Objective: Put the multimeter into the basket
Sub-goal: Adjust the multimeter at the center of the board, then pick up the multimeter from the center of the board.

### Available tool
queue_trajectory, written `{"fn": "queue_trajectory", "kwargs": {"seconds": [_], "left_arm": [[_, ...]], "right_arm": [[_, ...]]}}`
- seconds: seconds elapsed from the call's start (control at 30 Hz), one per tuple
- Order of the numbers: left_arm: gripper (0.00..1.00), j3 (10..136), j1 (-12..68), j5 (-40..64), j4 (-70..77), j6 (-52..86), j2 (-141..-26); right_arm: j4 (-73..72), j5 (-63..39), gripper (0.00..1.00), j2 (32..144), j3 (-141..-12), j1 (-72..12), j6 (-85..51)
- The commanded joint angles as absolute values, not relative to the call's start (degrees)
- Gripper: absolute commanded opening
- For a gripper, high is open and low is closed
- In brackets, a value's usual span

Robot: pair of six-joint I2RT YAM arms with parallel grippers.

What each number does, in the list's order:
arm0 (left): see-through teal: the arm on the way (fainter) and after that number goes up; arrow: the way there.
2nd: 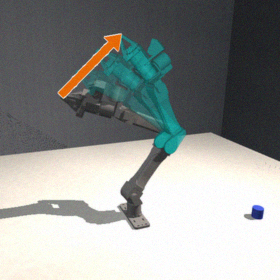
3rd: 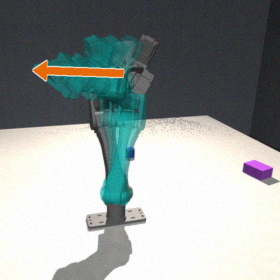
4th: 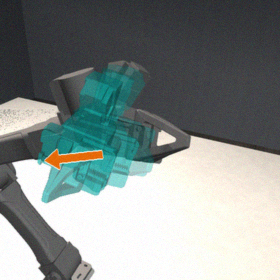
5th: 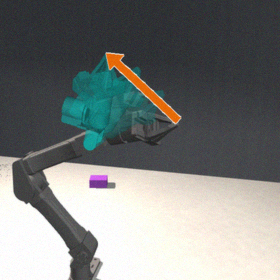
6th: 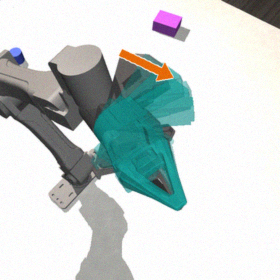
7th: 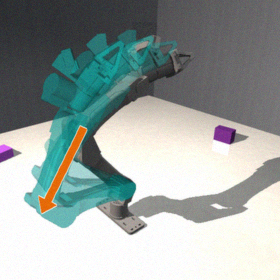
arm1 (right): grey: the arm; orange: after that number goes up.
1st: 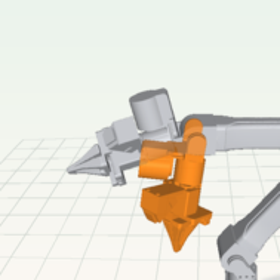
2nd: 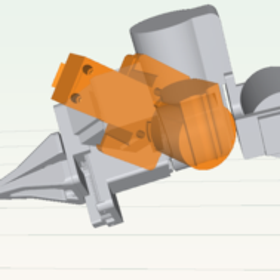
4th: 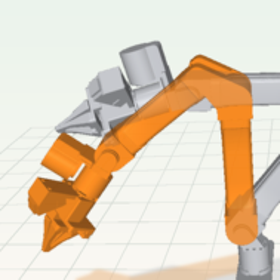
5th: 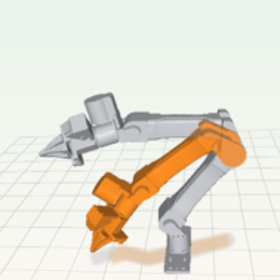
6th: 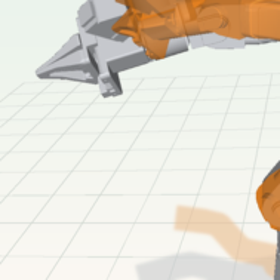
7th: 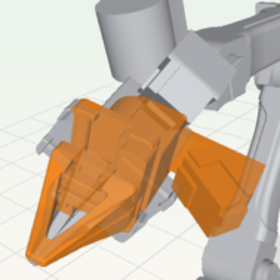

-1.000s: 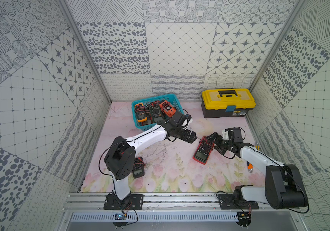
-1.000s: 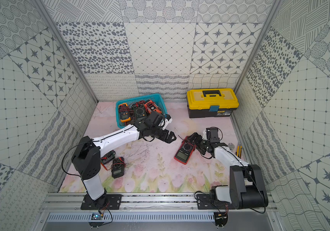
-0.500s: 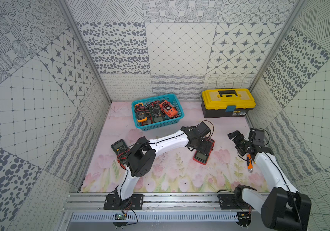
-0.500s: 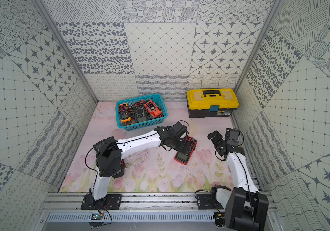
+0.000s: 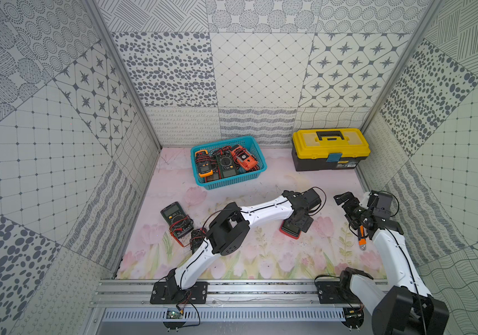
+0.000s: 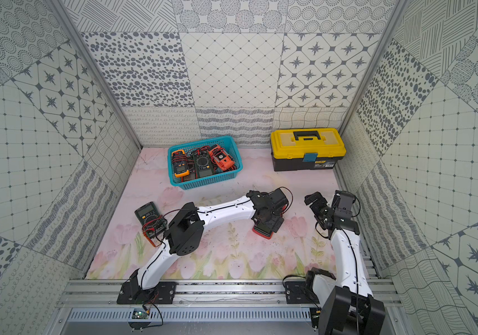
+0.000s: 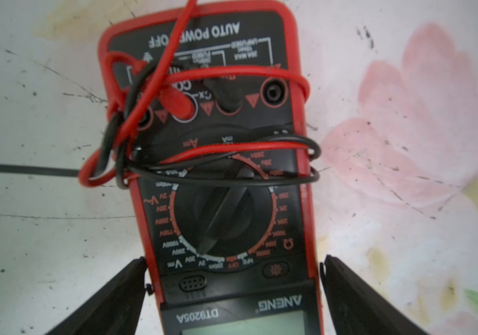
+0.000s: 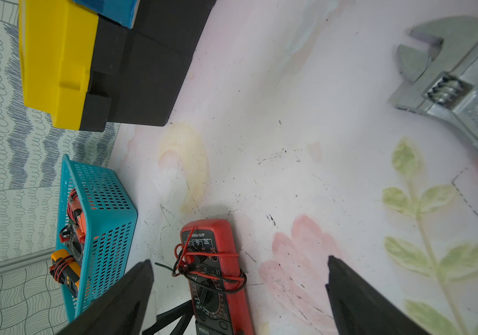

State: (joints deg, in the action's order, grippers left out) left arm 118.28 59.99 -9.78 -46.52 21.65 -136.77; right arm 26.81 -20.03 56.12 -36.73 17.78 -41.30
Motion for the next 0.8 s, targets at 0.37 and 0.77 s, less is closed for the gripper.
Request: {"fn": "queue_trajectory", "kwargs": {"seconds": [0.37, 0.77], "left_arm": [[0.95, 125.7, 60.8, -20.7, -56.7, 21.6, -146.7], [0.97, 123.8, 60.7, -19.0, -55.8, 22.7, -147.9]], "right_arm": [[24.4, -22.1, 0.98, 54.7, -35.5, 18.0, -40.3], [23.2, -23.0, 0.98, 54.9, -35.0, 18.0, -40.9]]}}
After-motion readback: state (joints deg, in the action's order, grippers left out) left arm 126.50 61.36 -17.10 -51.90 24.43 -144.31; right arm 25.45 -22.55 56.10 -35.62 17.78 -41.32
